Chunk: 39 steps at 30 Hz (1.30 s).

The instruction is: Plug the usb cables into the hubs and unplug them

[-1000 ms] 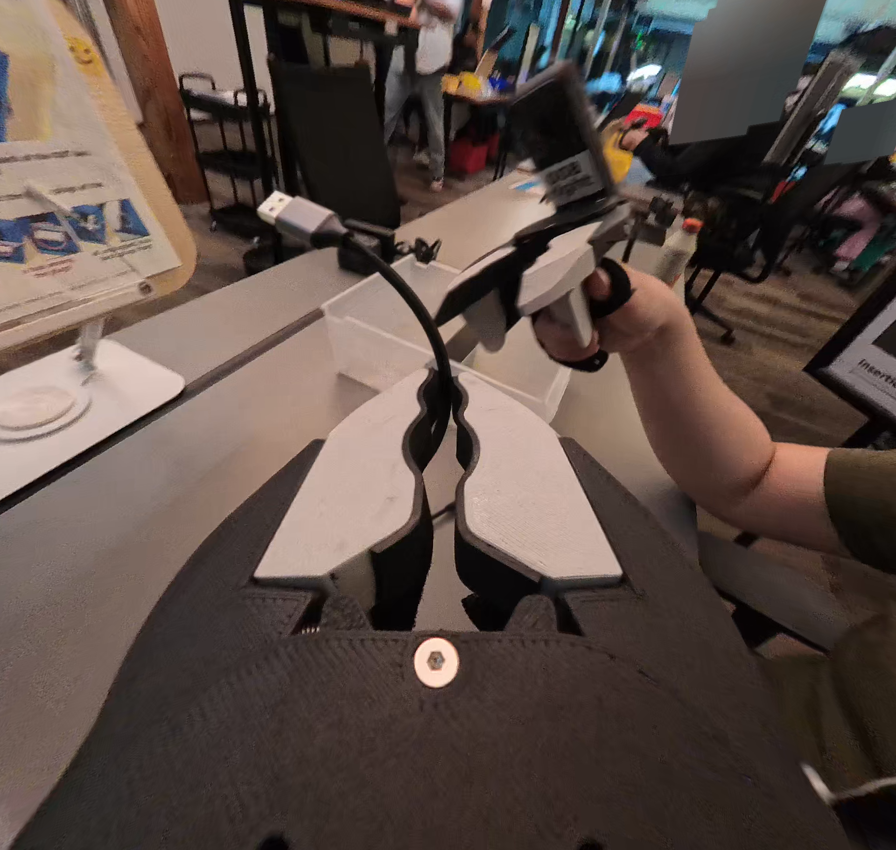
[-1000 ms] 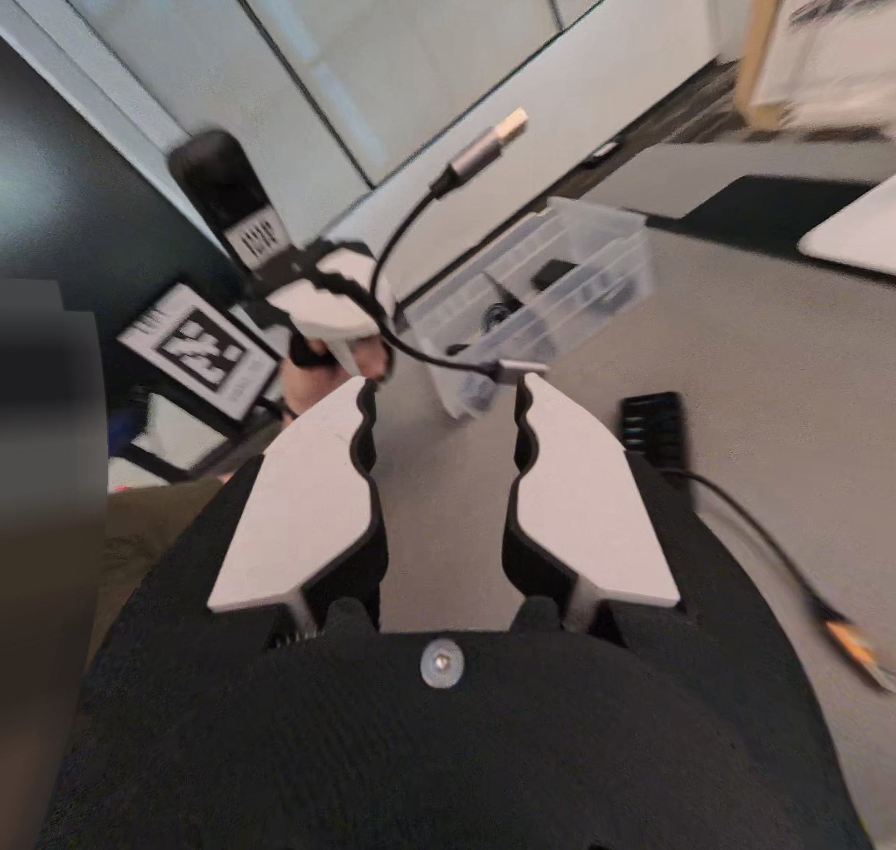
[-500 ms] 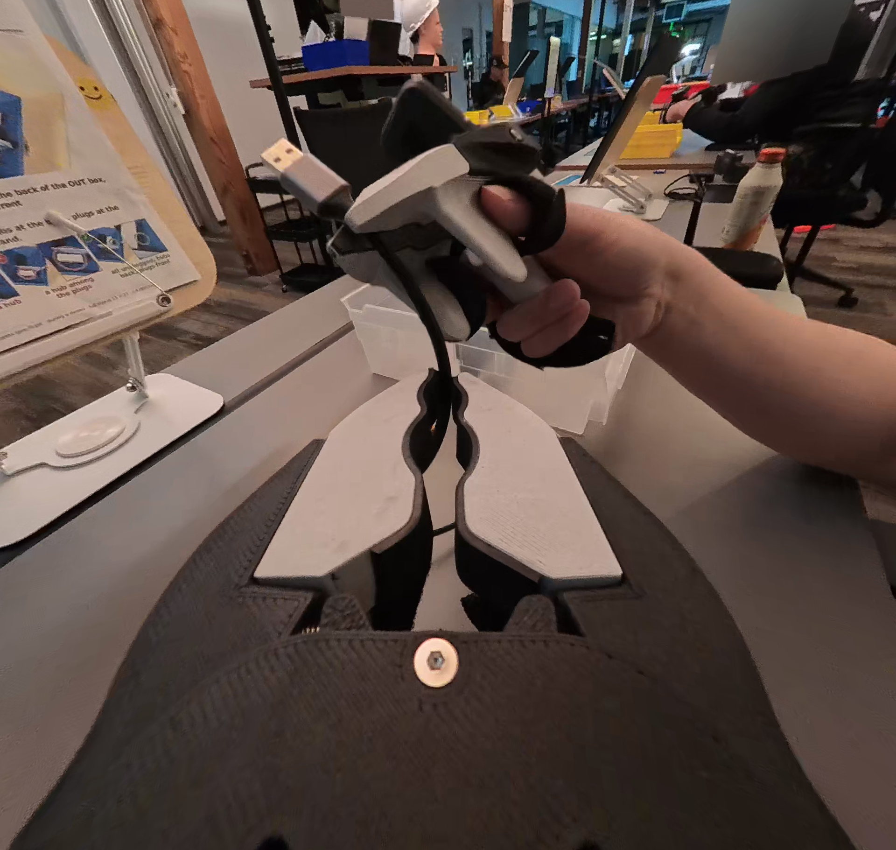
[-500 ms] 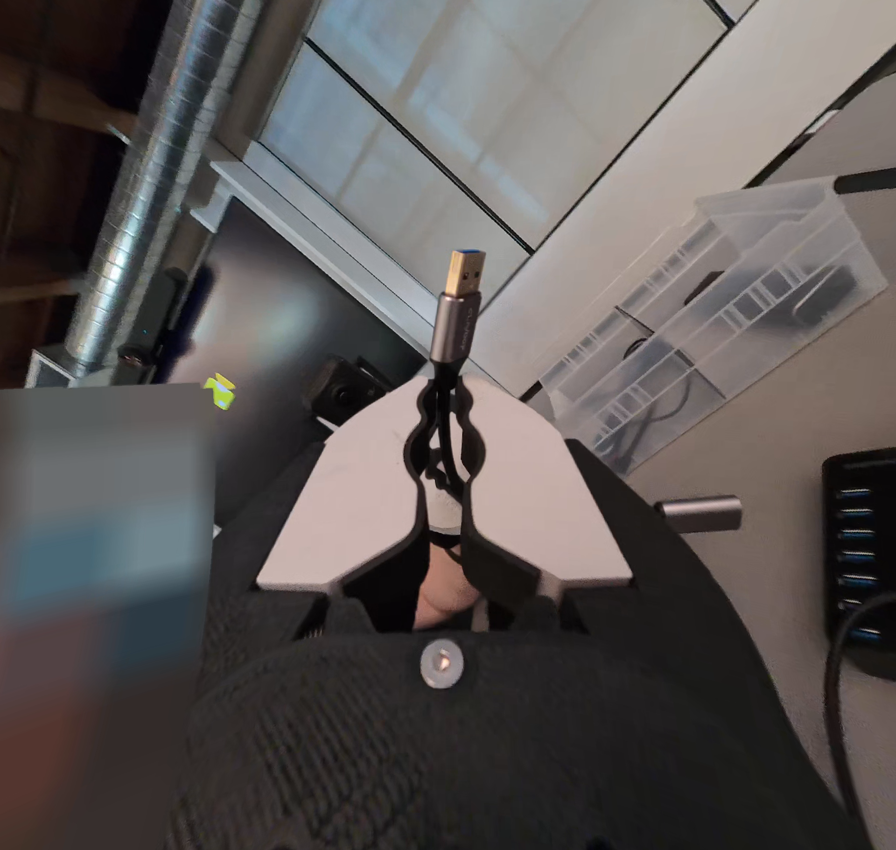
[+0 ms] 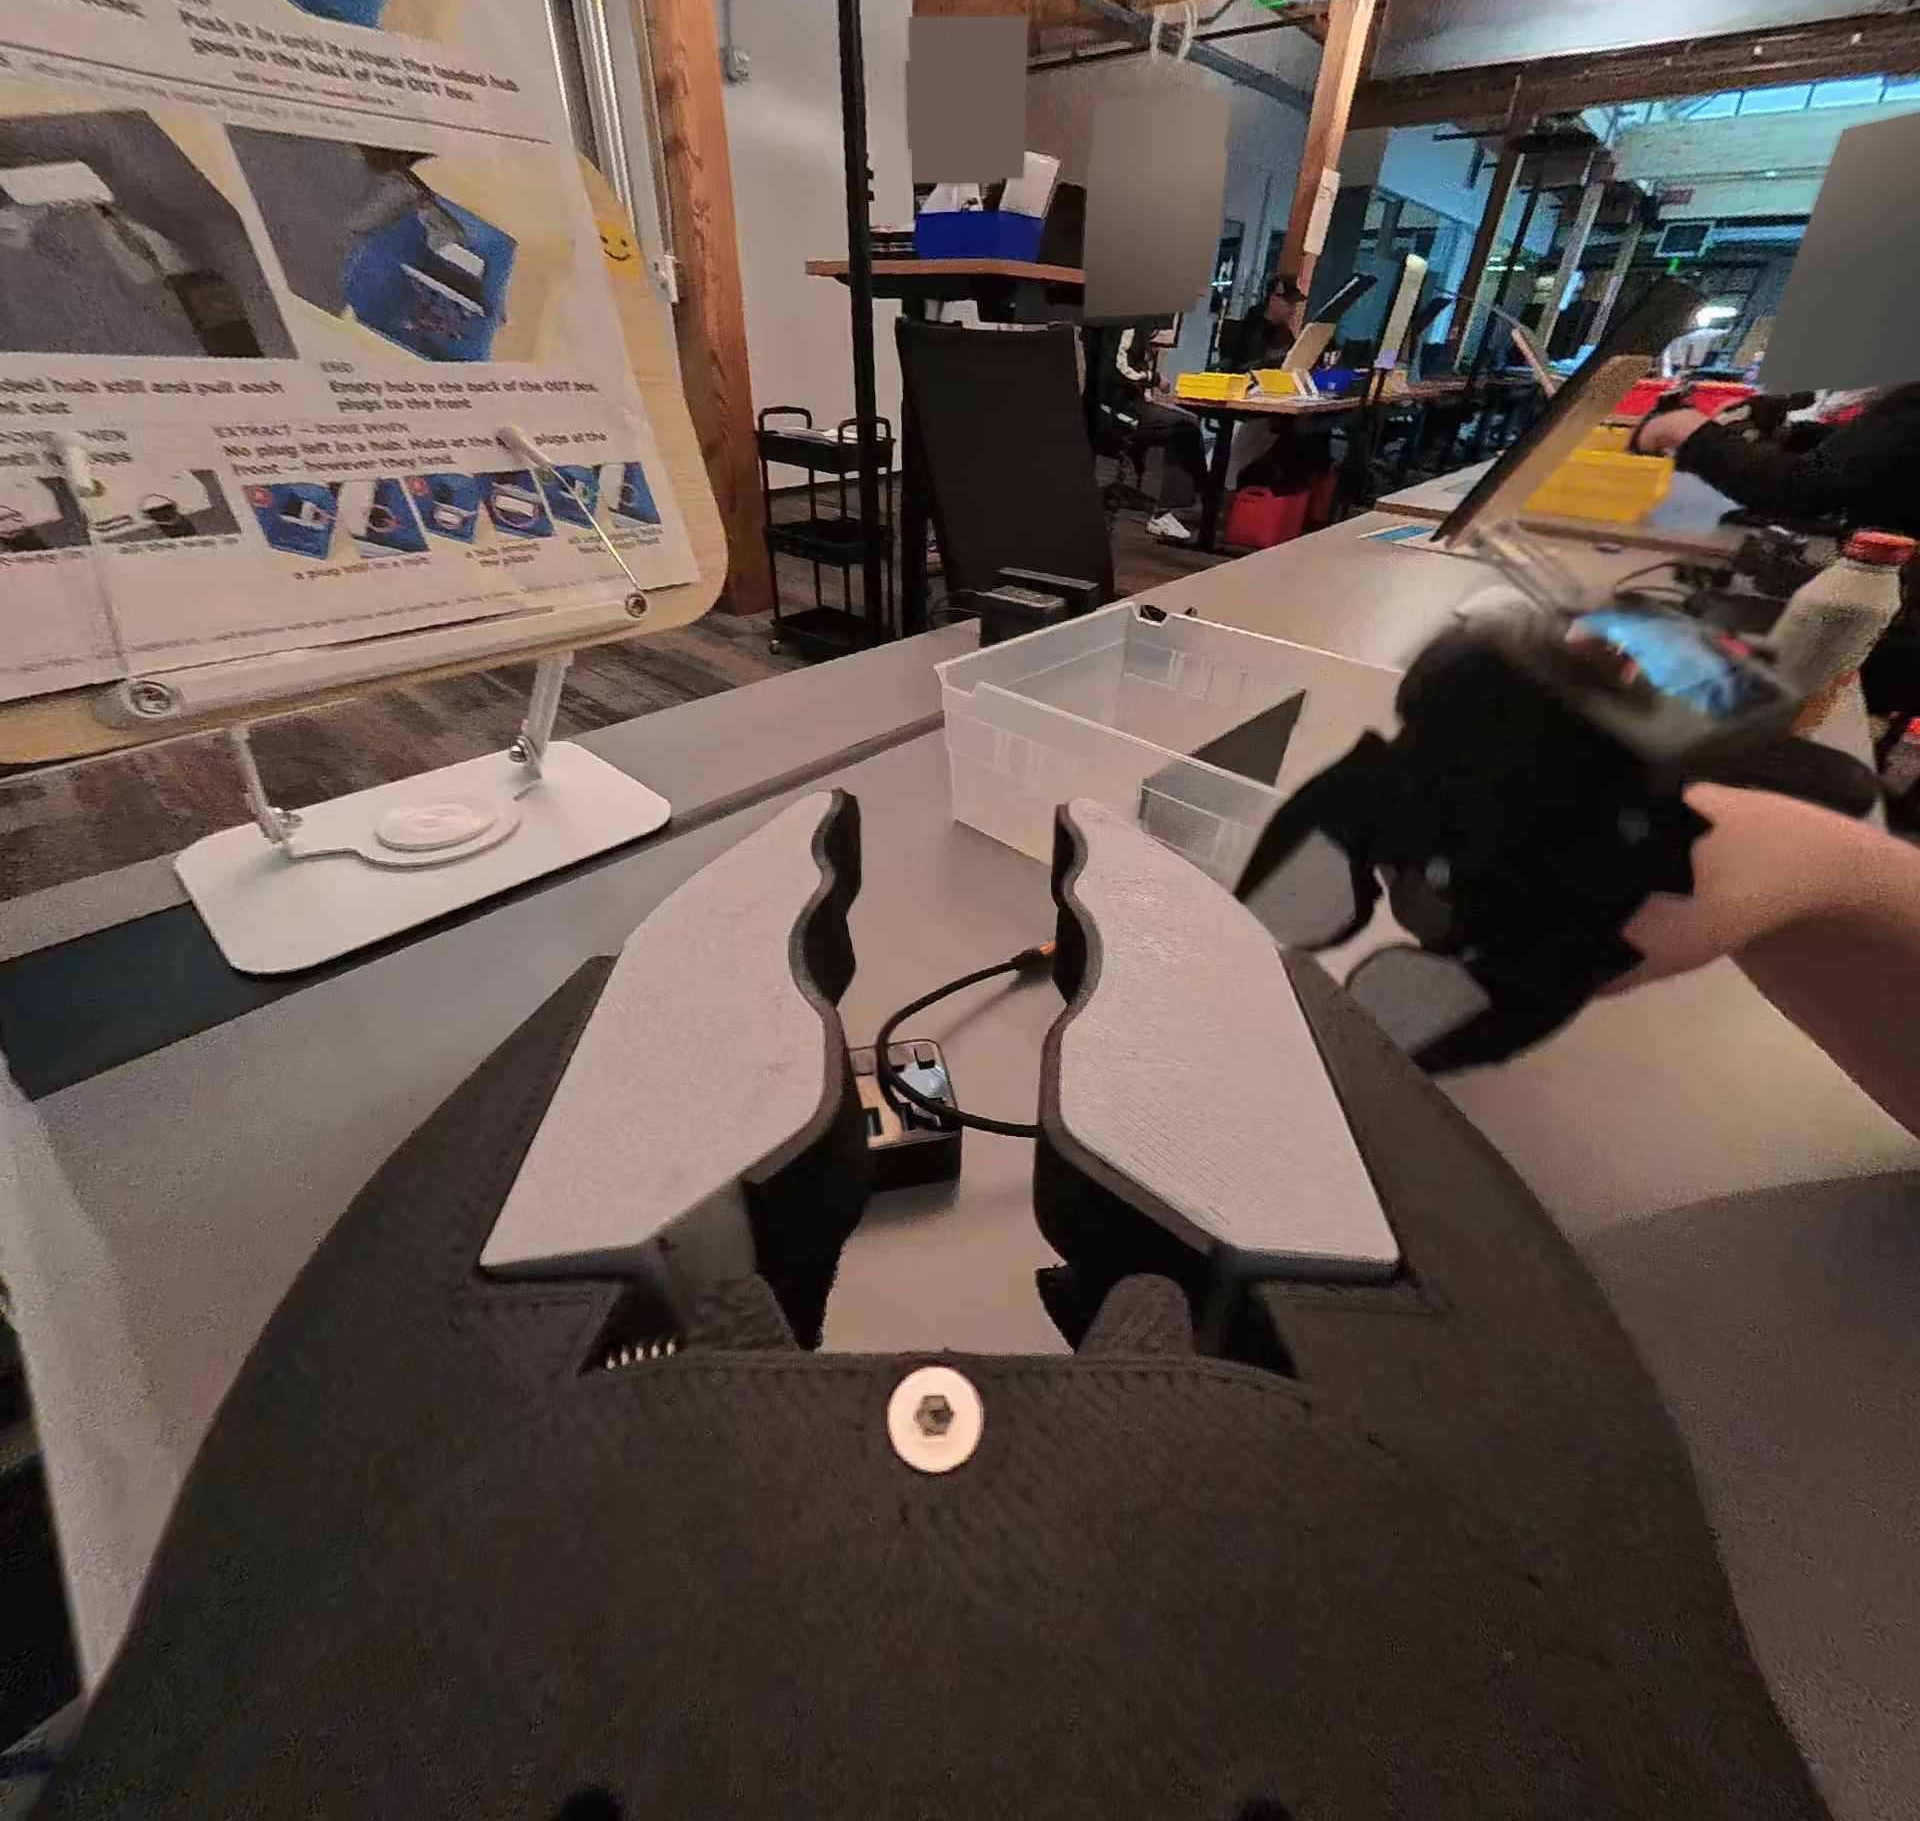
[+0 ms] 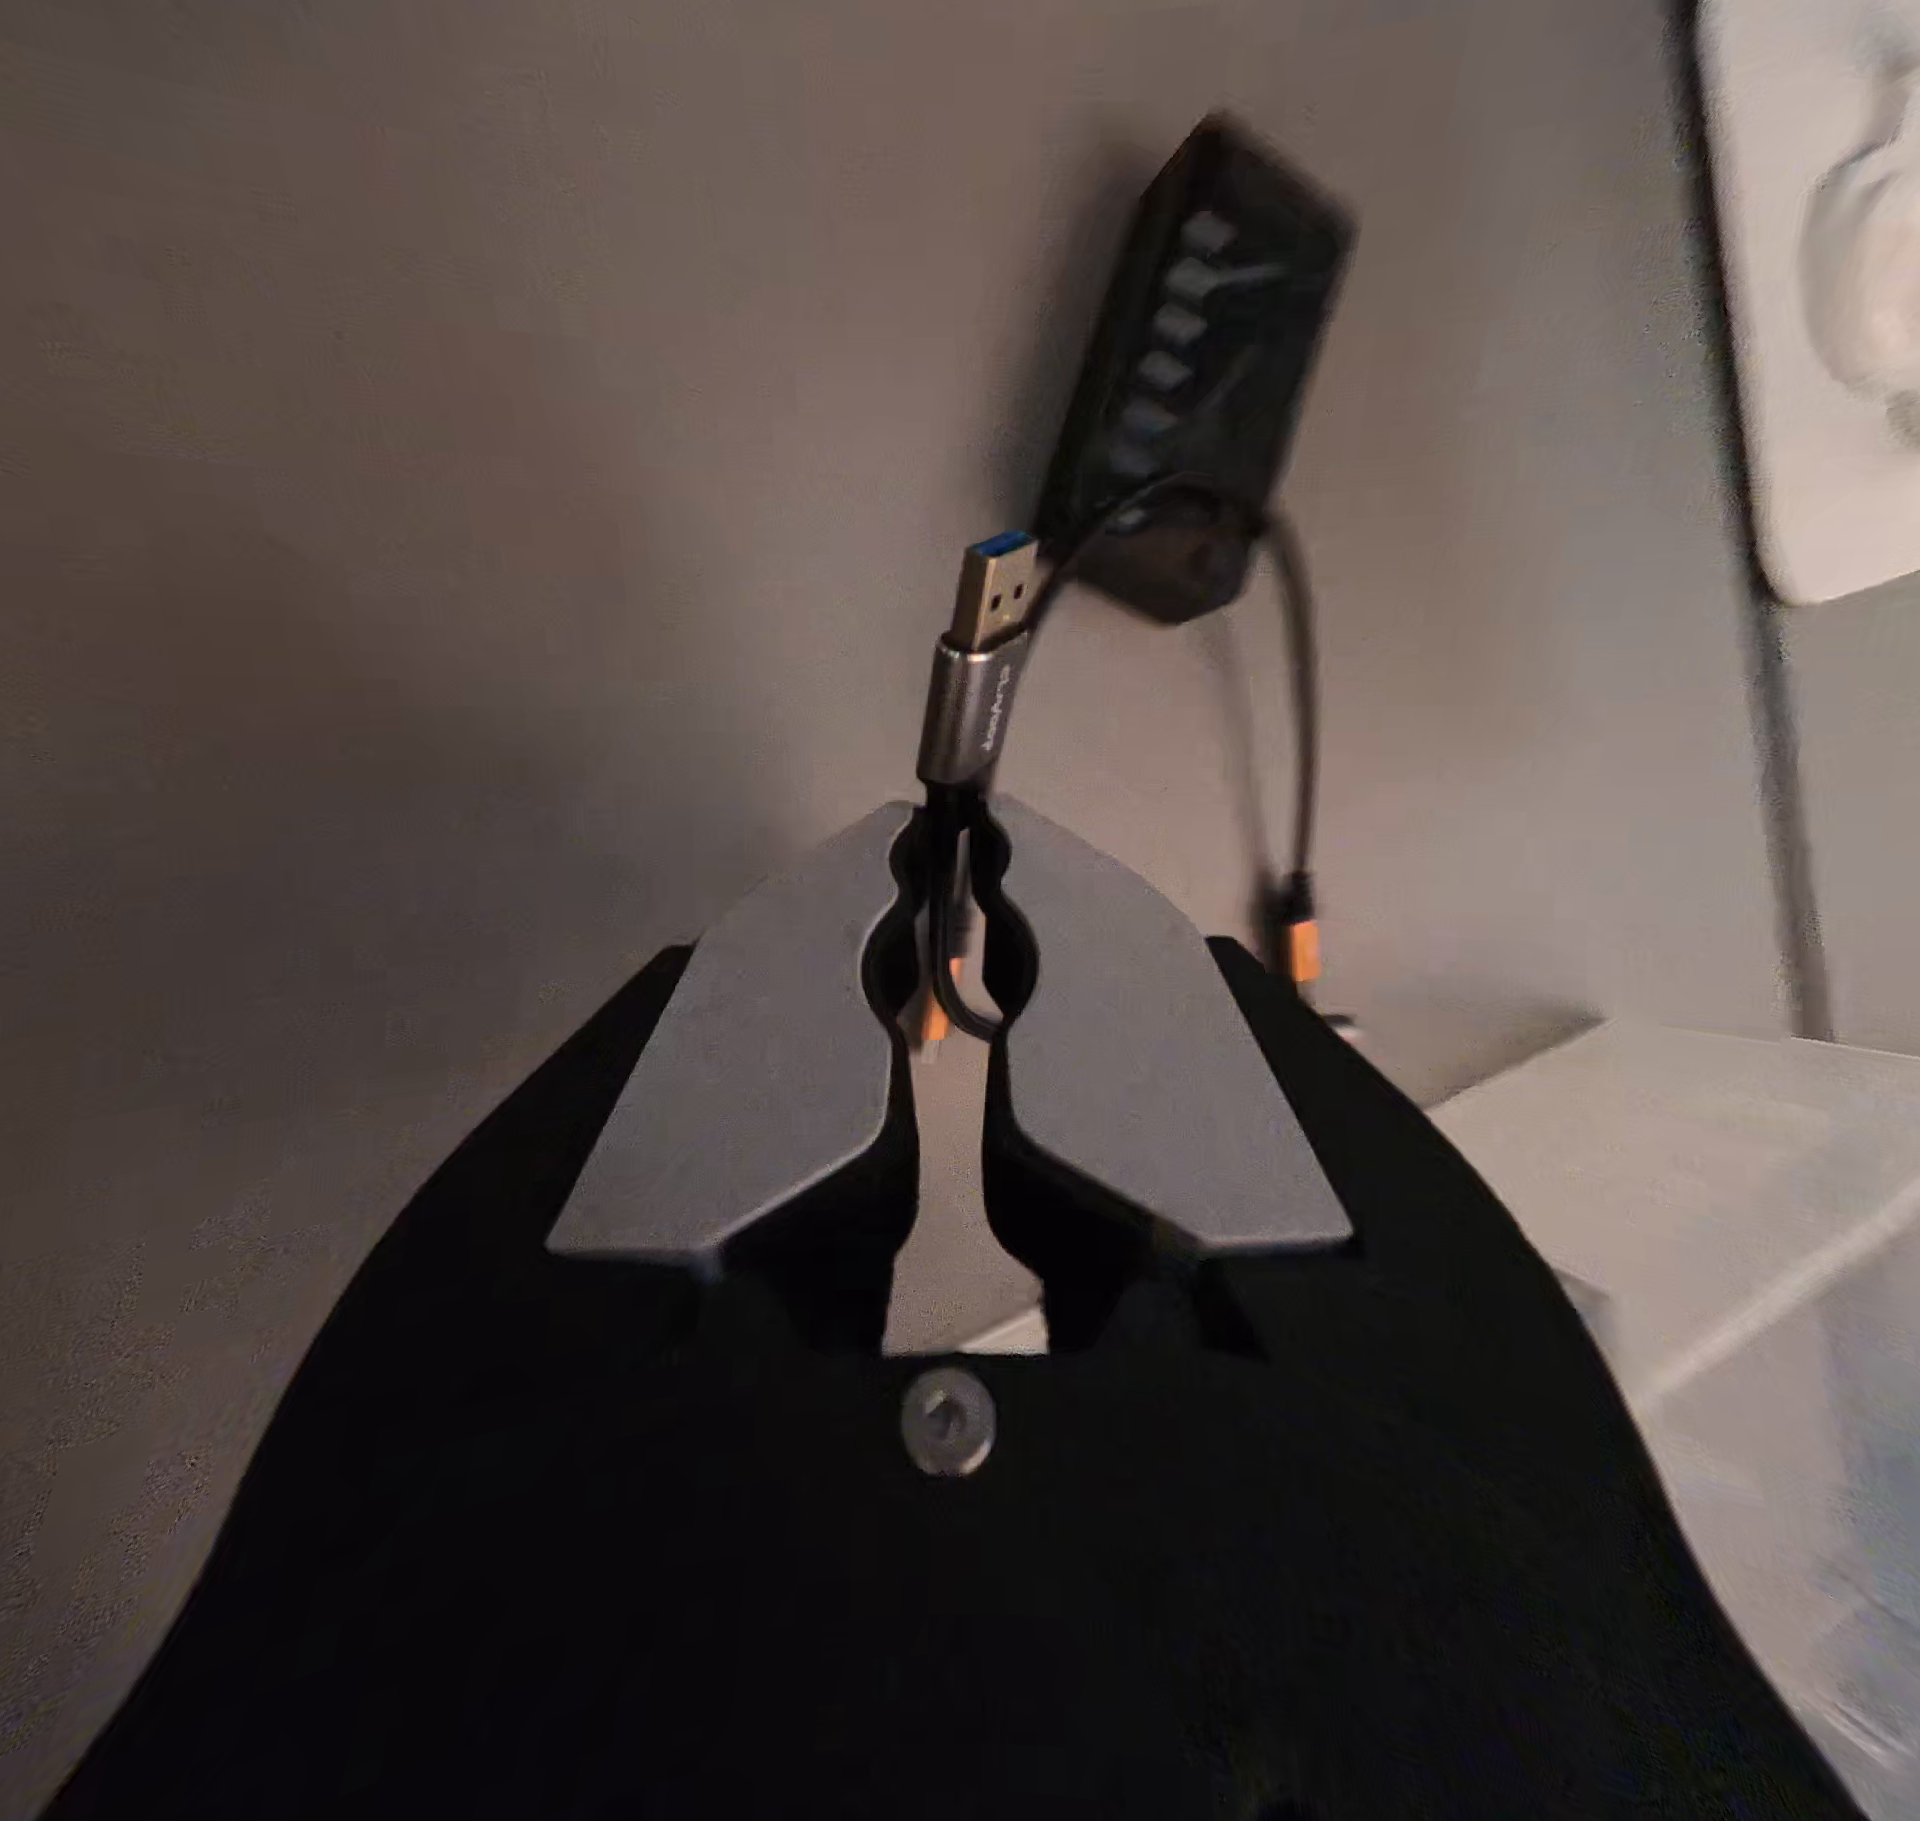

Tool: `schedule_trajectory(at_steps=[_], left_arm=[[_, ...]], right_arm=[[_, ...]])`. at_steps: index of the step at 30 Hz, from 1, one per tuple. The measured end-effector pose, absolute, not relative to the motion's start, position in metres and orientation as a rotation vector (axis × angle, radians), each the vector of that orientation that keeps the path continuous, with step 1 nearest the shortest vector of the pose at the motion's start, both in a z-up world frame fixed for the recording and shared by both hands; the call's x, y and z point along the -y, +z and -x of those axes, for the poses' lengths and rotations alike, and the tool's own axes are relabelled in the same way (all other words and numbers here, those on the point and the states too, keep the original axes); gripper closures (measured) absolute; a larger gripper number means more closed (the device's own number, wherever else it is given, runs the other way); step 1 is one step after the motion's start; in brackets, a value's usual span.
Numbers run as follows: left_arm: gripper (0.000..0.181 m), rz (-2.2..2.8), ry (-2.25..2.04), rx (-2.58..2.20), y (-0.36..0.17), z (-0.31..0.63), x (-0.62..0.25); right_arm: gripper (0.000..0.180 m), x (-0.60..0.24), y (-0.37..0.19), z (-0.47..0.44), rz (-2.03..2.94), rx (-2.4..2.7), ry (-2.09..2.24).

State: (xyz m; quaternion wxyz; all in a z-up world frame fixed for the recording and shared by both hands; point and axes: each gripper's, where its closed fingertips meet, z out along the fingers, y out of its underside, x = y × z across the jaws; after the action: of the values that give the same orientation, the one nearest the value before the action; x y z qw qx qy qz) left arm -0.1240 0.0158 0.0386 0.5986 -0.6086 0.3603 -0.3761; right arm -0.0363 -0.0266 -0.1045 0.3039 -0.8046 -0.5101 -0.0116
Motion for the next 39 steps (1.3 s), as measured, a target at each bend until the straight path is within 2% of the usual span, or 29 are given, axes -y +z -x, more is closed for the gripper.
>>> schedule_trajectory(at_steps=[3, 7, 9, 11, 13, 15, 17, 21, 23, 24, 25, 27, 31, 34, 39], left_arm=[[0.146, 1.404, -0.847, -0.82, 0.041, 0.128, -0.019], [0.14, 1.389, -0.841, -0.77, 0.049, 0.139, -0.023], [0.135, 1.376, -0.824, -0.732, 0.055, 0.148, -0.027], [0.133, 1.351, -0.819, -0.68, 0.065, 0.16, -0.03], [0.132, 1.315, -0.814, -0.612, 0.076, 0.175, -0.034], [0.131, 1.278, -0.803, -0.553, 0.086, 0.19, -0.037], [0.131, 1.262, -0.785, -0.504, 0.09, 0.203, -0.042], [0.131, 1.259, -0.809, -0.458, 0.095, 0.219, -0.046], [0.131, 1.248, -0.831, -0.444, 0.098, 0.223, -0.045], [0.131, 1.246, -0.844, -0.439, 0.1, 0.225, -0.045], [0.131, 1.25, -0.856, -0.437, 0.1, 0.225, -0.045], [0.131, 1.281, -0.884, -0.444, 0.096, 0.22, -0.045], [0.129, 1.449, -0.943, -0.451, 0.067, 0.197, -0.053], [0.127, 1.566, -0.958, -0.474, 0.043, 0.172, -0.055], [0.105, 1.783, -0.909, -0.634, -0.003, 0.126, -0.056]], right_arm=[[0.172, 0.038, -0.129, 0.052, 2.245, 1.322, 0.118], [0.169, 0.046, -0.131, 0.069, 2.307, 1.252, 0.383], [0.144, 0.049, -0.128, 0.07, 2.352, 1.201, 0.492], [0.139, 0.05, -0.112, 0.077, 2.334, 1.156, 0.612], [0.135, 0.02, -0.085, 0.086, 2.245, 1.02, 0.62], [0.121, -0.032, -0.07, 0.091, 2.199, 0.874, 0.524], [0.11, -0.08, -0.083, 0.098, 2.249, 0.822, 0.421], [0.102, -0.121, -0.133, 0.115, 2.493, 0.827, 0.364], [0.103, -0.124, -0.156, 0.11, 2.6, 0.893, 0.233], [0.116, -0.126, -0.157, 0.112, 2.593, 0.926, 0.196], [0.119, -0.123, -0.156, 0.116, 2.583, 0.969, 0.209], [0.119, -0.119, -0.151, 0.117, 2.557, 1.022, 0.183], [0.121, -0.11, -0.098, 0.129, 2.176, 0.978, 0.378], [0.121, -0.09, -0.065, 0.123, 1.896, 0.92, 0.368], [0.121, -0.075, -0.07, 0.113, 1.749, 0.927, 0.224]])
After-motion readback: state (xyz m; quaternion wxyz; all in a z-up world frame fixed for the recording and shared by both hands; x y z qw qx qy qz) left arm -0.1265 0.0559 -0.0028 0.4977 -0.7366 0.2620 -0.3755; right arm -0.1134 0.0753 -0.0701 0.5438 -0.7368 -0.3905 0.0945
